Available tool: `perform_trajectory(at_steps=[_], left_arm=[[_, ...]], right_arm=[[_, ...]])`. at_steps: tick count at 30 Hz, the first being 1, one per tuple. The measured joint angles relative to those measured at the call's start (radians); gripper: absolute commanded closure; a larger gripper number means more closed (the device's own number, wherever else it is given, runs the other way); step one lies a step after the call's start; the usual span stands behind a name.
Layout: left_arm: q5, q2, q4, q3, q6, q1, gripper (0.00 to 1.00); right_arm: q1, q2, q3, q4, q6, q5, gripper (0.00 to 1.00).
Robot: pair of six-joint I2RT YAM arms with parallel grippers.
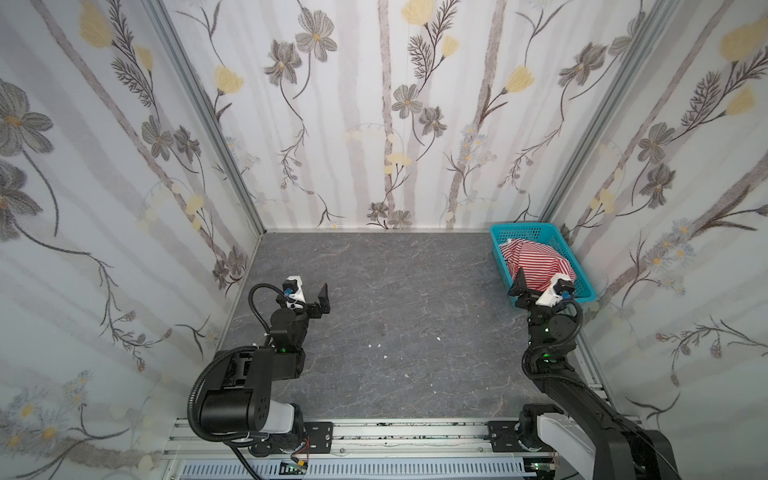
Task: Fold and stack the tank tops
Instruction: 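Lower the right gripper into the basket and grasp the red striped top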
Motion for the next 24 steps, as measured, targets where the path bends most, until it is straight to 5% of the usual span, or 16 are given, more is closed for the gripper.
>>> perform_trajectory(at_steps=[5,11,16,24], left_arm=[[0.036,-0.082,-0.198,0.127,0.013,0.000,0.00],[0.083,-0.026,-0.650,0.481,0.045,-0.001,0.00],[0.128,-0.009,-0.946,0.609,0.082,-0.006,0.00],[0.147,-0.097,-1.138,0.542,0.134,-0.015,0.00]], right_arm=[[-0.098,0.154,0.482,-0.556,0.135,-0.009,0.00],[-0.158,0.477,1.034,-1.148,0.274,-0.015,0.00],[-0.236,0.648,1.153,-1.371,0.322,-0.066,0.00],[-0.369,0.788,1.158,-1.433,0.346,-0.233,0.04]])
